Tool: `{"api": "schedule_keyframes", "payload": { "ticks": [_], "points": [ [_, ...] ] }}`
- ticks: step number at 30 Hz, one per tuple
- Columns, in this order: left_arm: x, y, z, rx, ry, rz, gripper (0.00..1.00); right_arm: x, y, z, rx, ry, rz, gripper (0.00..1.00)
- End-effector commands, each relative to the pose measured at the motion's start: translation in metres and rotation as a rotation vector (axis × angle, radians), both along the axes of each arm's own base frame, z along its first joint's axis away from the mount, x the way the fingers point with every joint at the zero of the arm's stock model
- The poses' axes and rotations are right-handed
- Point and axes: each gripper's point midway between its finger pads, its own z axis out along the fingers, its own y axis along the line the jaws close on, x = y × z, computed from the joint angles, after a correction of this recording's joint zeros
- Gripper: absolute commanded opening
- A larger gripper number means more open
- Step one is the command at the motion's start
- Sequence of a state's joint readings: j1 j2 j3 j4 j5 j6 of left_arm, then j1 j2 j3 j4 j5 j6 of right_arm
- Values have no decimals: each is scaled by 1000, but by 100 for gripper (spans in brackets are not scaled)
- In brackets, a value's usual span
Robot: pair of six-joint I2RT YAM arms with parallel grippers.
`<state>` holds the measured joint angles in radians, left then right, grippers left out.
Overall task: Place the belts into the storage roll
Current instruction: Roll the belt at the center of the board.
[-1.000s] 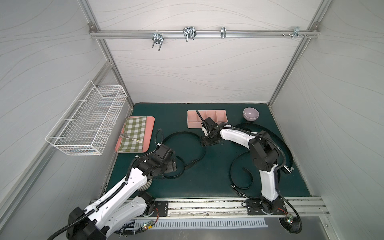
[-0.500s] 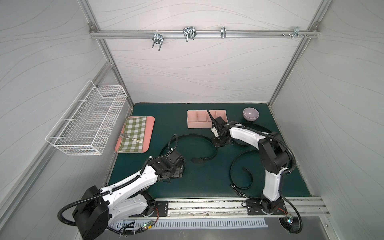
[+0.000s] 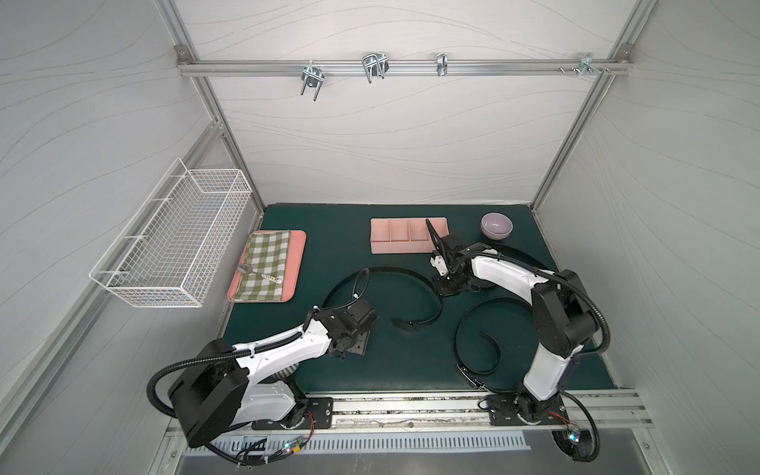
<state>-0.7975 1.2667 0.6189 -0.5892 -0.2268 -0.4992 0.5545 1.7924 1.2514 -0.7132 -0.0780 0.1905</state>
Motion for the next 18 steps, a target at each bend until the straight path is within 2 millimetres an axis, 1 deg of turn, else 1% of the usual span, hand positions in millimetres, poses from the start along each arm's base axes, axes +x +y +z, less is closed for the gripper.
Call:
{"api": "schedule_keyframes", "payload": {
  "ticks": [1,2,4,5,8,10,13,15,16,18],
  "points": [
    [13,-13,8,-14,-23,-2,56,-3,3,8,45,2,14,13],
    [13,-14,5,-3,-10,1,52,-5,2,8,45,8,15,13],
    [14,-14,3,13,4,24,39,-9,-1,8,38,12,12,12],
    [17,-15,3,12,-1,42,36,-12,-3,8,34,17,10,12],
    [29,-25,12,-21,-27,96,34,-26,-8,12,38,31,7,12],
    [43,-34,23,-32,-52,139,34,-42,-10,14,44,44,7,12],
    [64,-49,34,-46,-67,215,34,-69,-9,17,78,80,-1,12],
    [75,-62,32,-86,-45,268,33,-87,-8,18,95,99,-1,12],
    [79,-68,29,-110,-28,302,32,-97,-9,18,98,103,-1,12],
    [87,-80,21,-173,5,343,31,-111,-13,17,98,110,-9,12]
  ]
}}
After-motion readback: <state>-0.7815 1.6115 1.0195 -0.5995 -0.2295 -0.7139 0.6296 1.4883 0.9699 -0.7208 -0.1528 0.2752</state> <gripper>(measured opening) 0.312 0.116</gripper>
